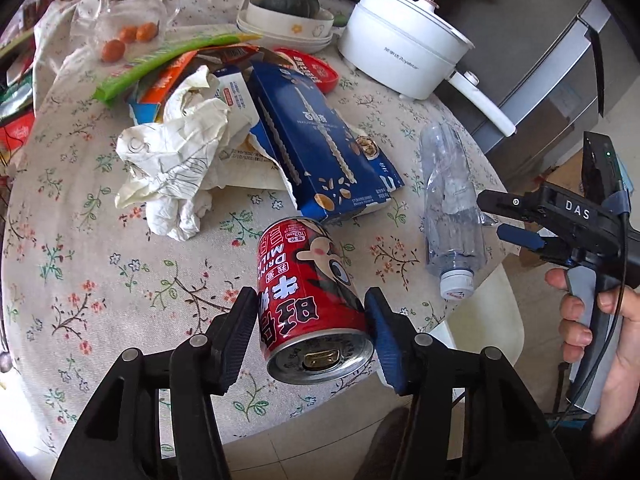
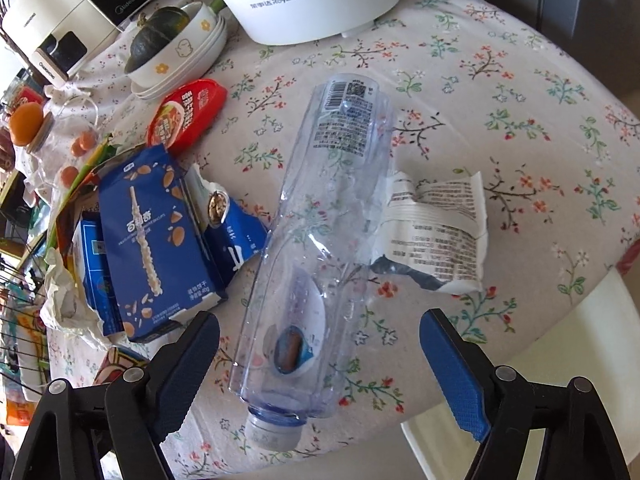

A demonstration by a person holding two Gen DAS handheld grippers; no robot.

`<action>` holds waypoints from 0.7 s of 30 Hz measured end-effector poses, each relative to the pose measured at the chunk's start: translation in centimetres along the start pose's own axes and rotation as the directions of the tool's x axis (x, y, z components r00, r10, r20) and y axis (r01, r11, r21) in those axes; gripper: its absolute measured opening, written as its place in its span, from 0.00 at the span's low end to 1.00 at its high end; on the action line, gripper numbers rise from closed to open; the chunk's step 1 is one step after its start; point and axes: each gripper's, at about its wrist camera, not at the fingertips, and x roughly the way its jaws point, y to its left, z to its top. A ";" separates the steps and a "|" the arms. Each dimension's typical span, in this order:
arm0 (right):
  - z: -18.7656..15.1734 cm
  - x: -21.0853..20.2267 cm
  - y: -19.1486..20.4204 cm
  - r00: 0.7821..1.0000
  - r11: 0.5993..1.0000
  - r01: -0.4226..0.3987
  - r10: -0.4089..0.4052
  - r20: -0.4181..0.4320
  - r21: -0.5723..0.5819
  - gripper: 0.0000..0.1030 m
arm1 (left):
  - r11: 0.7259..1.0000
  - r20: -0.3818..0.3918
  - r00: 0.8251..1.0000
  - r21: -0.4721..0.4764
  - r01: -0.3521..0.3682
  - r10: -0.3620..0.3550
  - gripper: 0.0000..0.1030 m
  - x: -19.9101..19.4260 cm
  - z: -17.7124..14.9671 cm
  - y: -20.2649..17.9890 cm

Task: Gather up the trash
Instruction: 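Grasp the red cartoon can with the left tool while the right tool grasps the clear plastic bottle, then carry the bottle to the white bin and open the right tool while the left tool carries the can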

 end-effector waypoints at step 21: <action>0.3 4.2 2.4 0.999 0.999 0.003 -0.001 -0.040 0.050 0.68 | 0.995 0.130 0.991 -0.096 0.022 -0.009 0.56 -6.9 -0.9 6.8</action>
